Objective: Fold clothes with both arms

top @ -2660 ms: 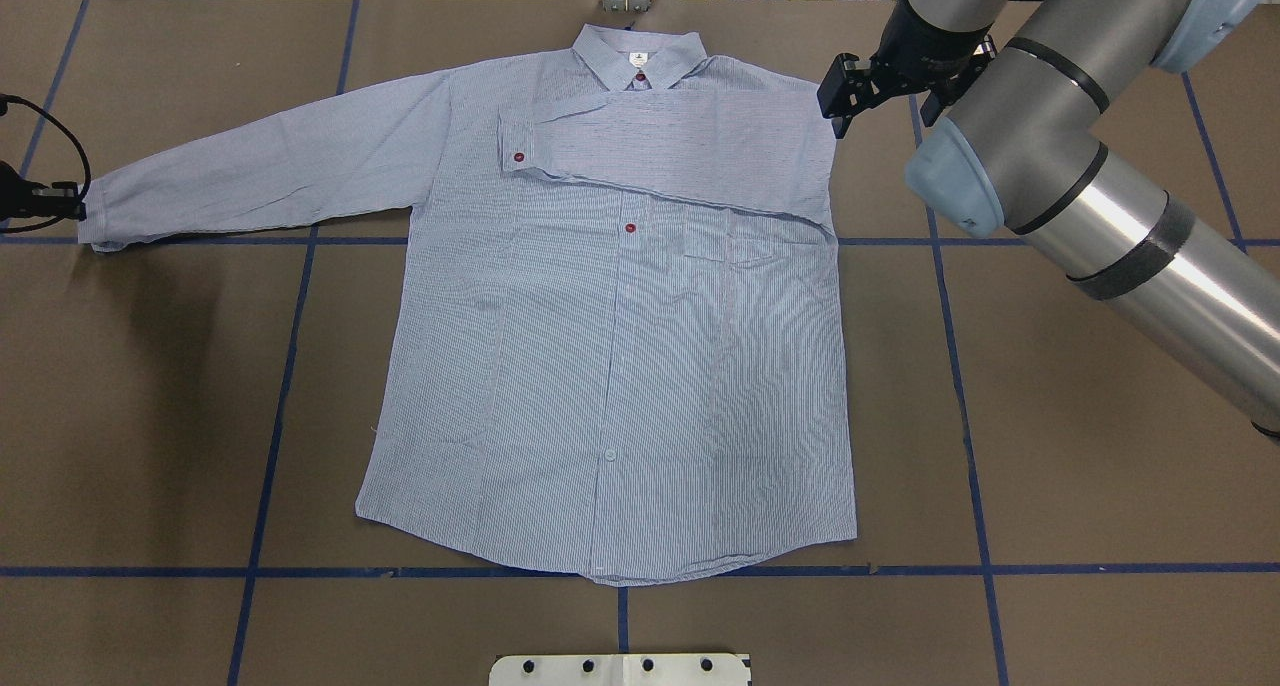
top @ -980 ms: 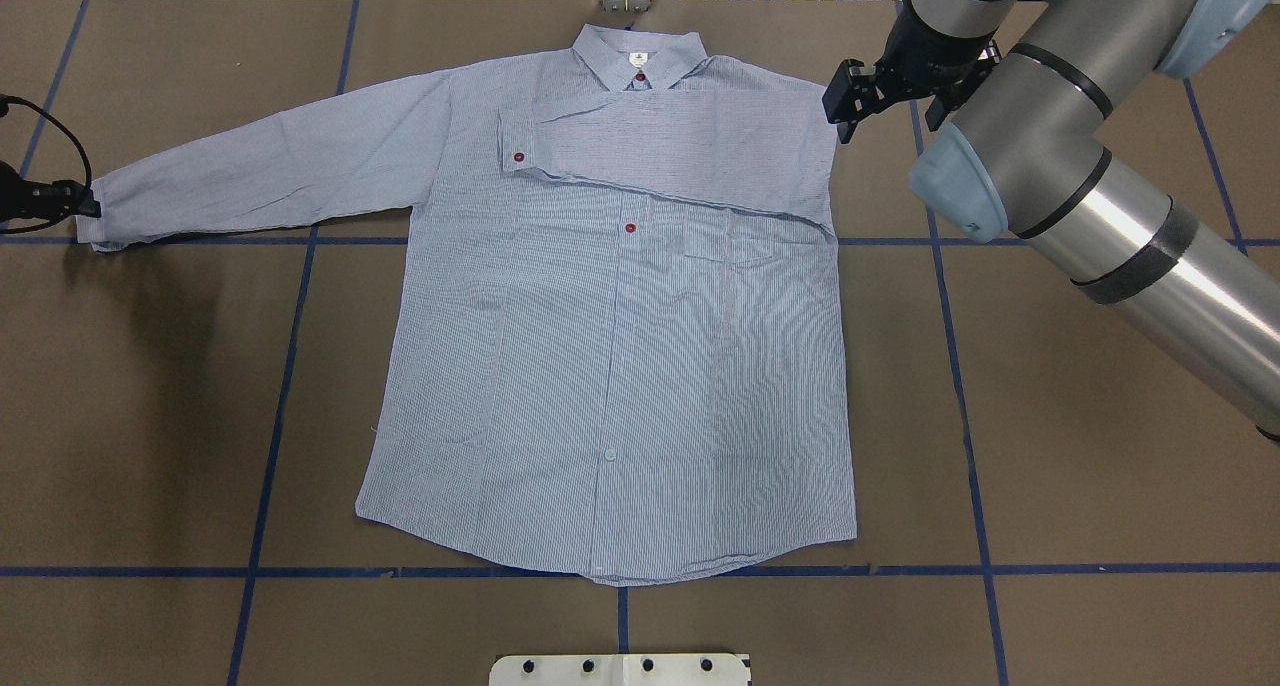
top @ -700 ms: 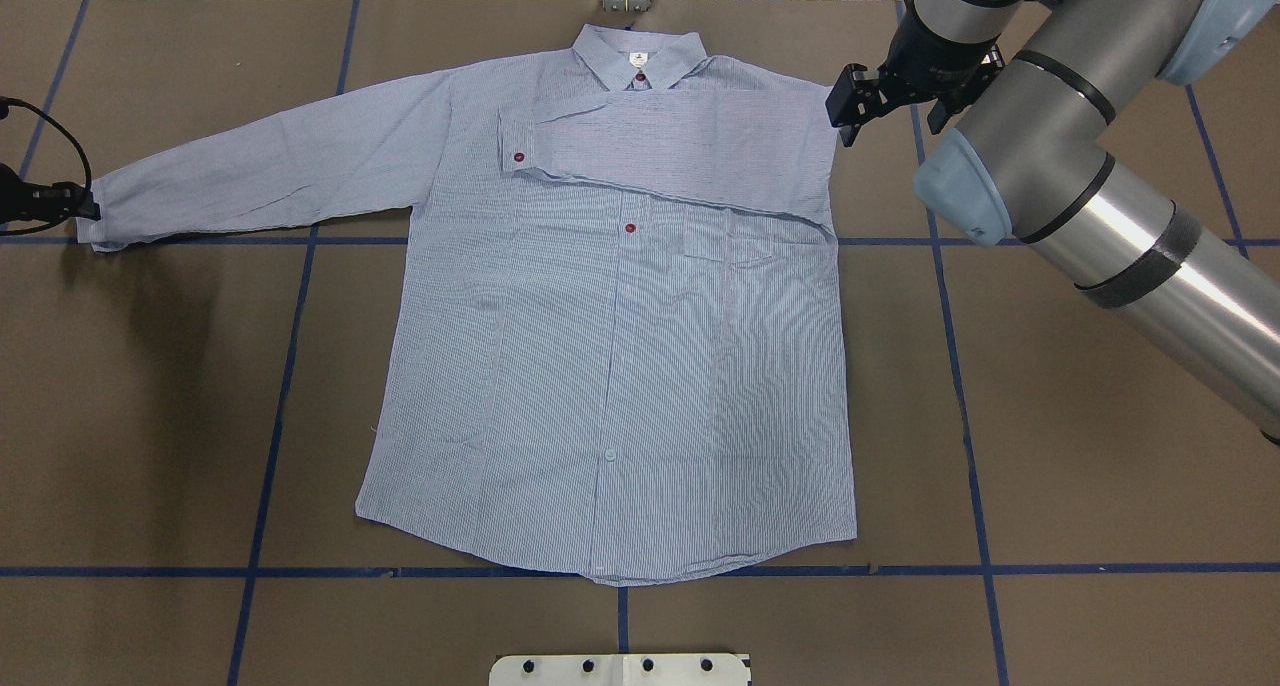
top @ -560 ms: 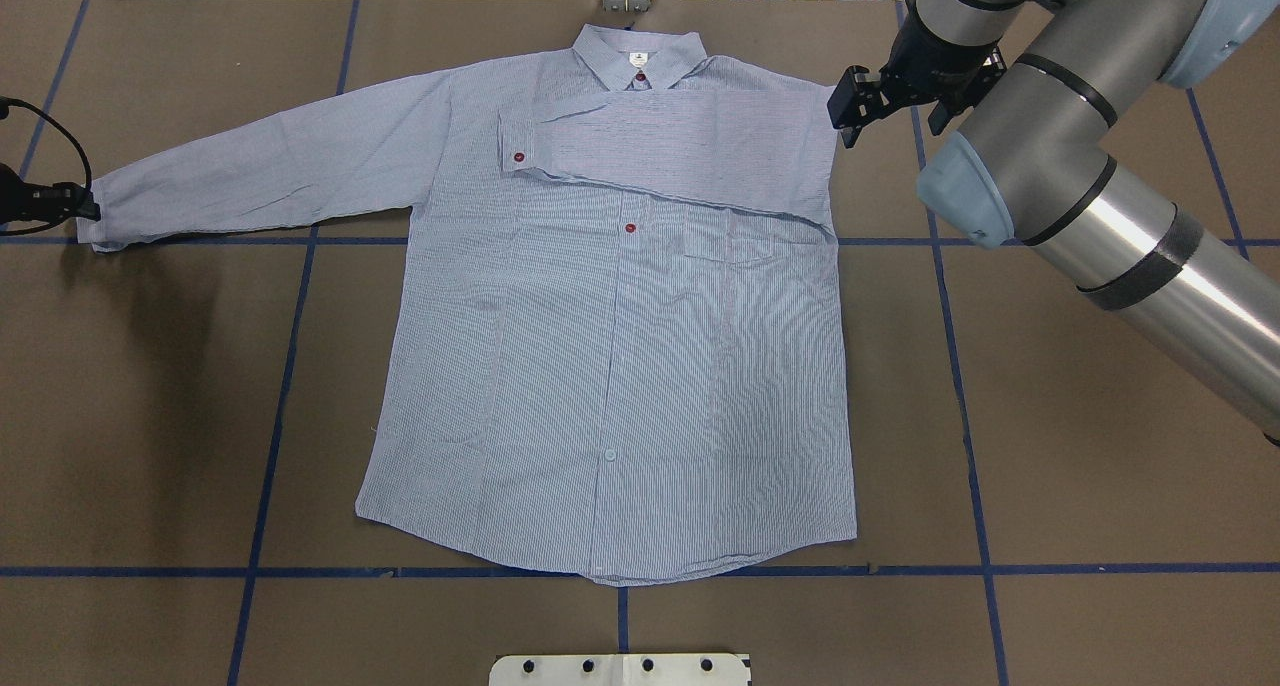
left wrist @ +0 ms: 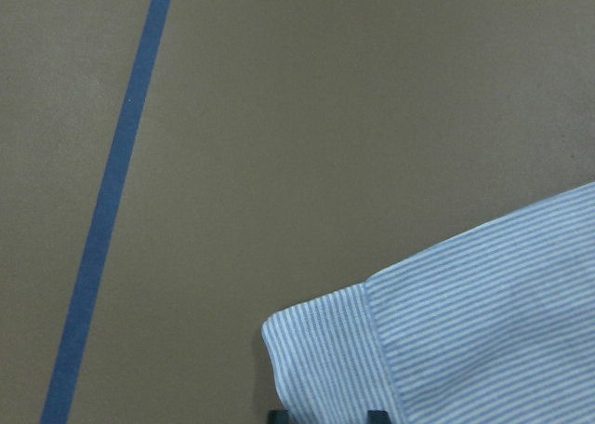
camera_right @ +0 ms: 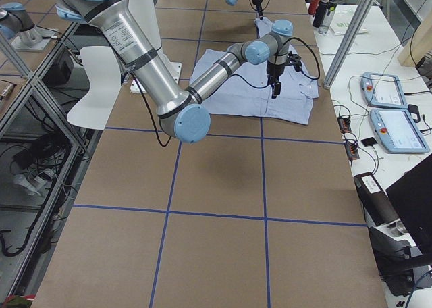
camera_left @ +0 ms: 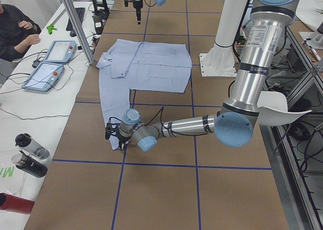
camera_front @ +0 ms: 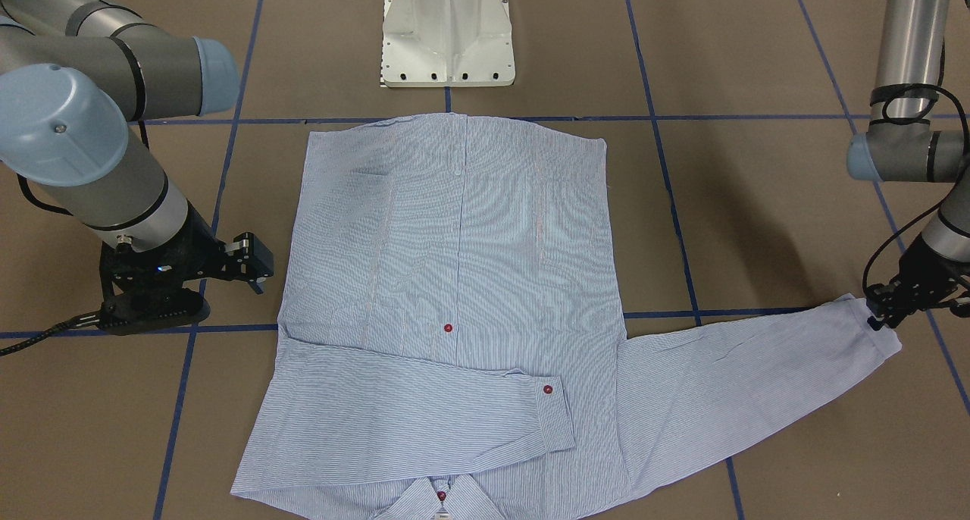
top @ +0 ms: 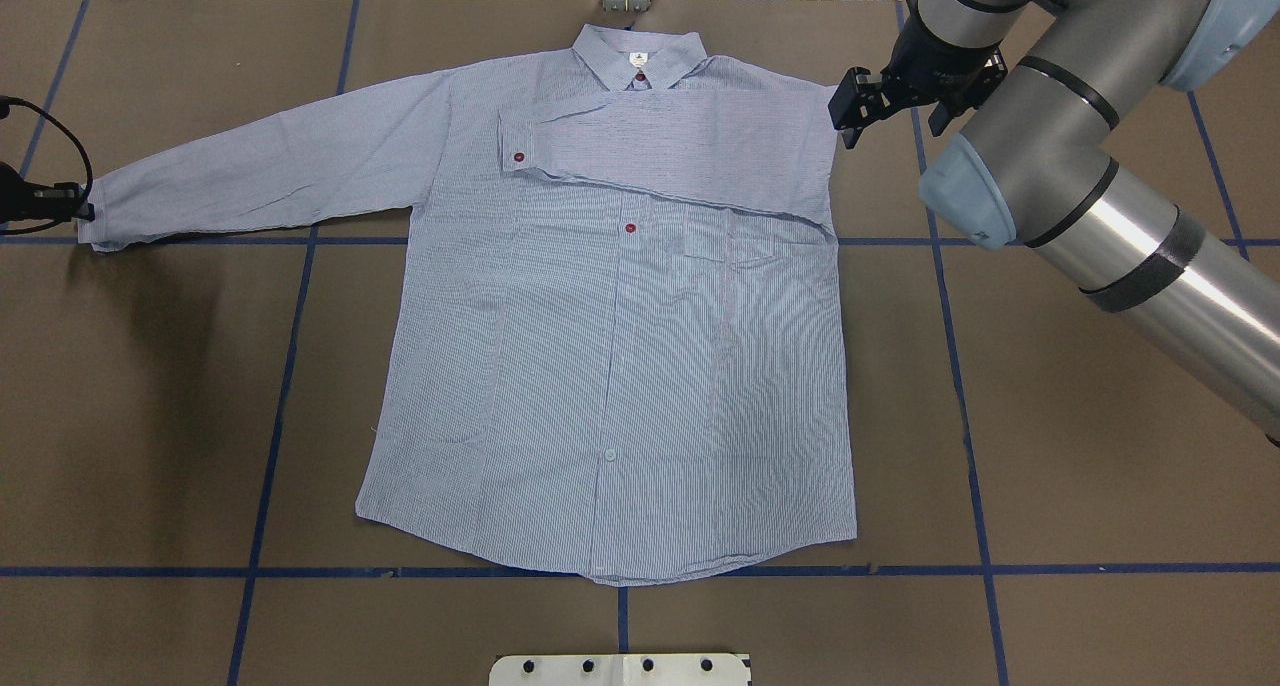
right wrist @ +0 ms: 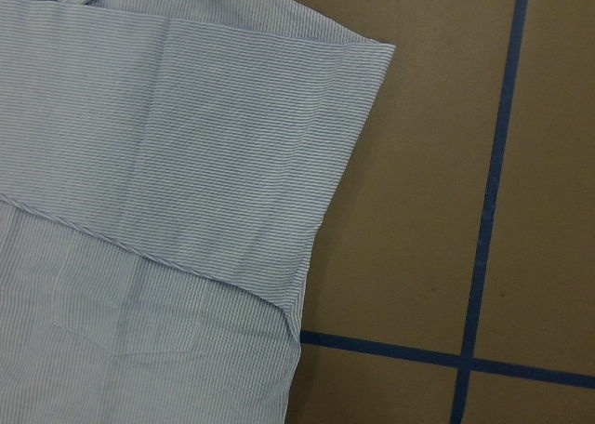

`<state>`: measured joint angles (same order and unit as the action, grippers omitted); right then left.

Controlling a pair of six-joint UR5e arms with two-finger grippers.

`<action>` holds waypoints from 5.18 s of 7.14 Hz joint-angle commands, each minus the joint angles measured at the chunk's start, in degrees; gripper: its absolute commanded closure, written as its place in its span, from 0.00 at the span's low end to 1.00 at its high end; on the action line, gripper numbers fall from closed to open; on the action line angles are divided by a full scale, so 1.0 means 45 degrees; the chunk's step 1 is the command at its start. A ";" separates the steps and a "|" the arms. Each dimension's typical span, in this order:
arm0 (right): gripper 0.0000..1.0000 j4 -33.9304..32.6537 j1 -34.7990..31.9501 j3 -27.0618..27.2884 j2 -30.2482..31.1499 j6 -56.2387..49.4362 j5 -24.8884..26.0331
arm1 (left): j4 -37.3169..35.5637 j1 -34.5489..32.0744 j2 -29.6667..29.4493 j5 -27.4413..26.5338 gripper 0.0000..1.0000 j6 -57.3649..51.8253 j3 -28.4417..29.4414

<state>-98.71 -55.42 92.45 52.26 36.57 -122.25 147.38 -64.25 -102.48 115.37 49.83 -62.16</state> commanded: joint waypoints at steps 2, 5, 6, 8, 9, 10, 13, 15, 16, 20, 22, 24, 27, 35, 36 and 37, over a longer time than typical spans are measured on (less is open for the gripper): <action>0.01 0.0001 -0.0009 -0.0018 0.0007 -0.0002 0.0056 | 0.0002 0.0000 0.0018 0.0046 0.70 -0.0019 -0.0034; 0.01 0.0001 -0.0009 0.0001 0.0066 -0.0002 0.0037 | -0.0017 0.0000 0.0018 0.0046 0.70 0.0000 -0.0015; 0.01 0.0001 -0.0009 -0.0018 0.0066 -0.0022 0.0037 | -0.0017 0.0000 0.0018 0.0046 0.70 0.0000 -0.0054; 0.01 0.0001 -0.0028 -0.0018 0.0066 -0.0022 0.0037 | -0.0017 0.0000 -0.0001 0.0046 0.70 0.0000 -0.0054; 0.01 0.0021 -0.0028 0.0001 0.0105 -0.0041 0.0018 | -0.0017 0.0000 -0.0001 0.0046 0.74 0.0000 -0.0054; 0.01 0.0021 -0.0028 0.0001 0.0144 -0.0041 0.0017 | -0.0017 0.0000 -0.0001 0.0046 0.85 0.0000 -0.0054; 0.01 0.0021 -0.0087 0.0001 0.0144 -0.0080 -0.0002 | 0.0021 0.0000 -0.0001 0.0104 1.00 -0.0019 -0.0248; 0.01 0.0001 -0.0242 0.0525 0.0667 -0.0080 -0.0041 | -0.0114 -0.0097 0.0018 0.0922 1.00 -0.0039 -0.1163; 0.01 0.0001 -0.0398 0.0857 0.1039 -0.0080 -0.0080 | -0.0676 -0.0175 -0.0001 0.0964 1.00 -0.0039 -0.1747; 0.00 0.0001 -0.0770 0.1776 0.2970 -0.0564 0.0056 | -0.7557 -0.0293 -0.1886 0.1531 1.00 0.0561 -0.6218; 0.00 0.0021 -0.0985 0.2807 0.4549 -0.1696 0.0037 | -0.8396 -0.0021 -0.4035 0.2442 1.00 0.3599 -0.6227; 0.00 0.0021 -0.1607 0.3184 0.5336 -0.2189 -0.0099 | -0.8338 0.1303 -0.6295 0.2488 1.00 0.6431 -0.5432; 0.00 0.0001 -0.1845 0.3185 0.5476 -0.2385 -0.0120 | -0.7213 0.2751 -0.9230 0.2468 1.00 0.8978 -0.3268; 0.00 0.0001 -0.1845 0.3146 0.5476 -0.2385 -0.0119 | -0.3419 0.3145 -1.0214 0.2429 1.00 1.0078 -0.0585; 0.00 0.0001 -0.1864 0.3107 0.5496 -0.2404 -0.0100 | -0.3184 0.3164 -1.0371 0.2410 1.00 1.0078 -0.0311; 0.00 0.0001 -0.1864 0.3107 0.5496 -0.2405 -0.0100 | -0.2756 0.3164 -1.0585 0.2410 1.00 1.0078 0.0098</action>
<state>-98.70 -63.78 106.50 76.96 25.78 -122.73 132.96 -50.04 -149.05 126.24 95.18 -63.73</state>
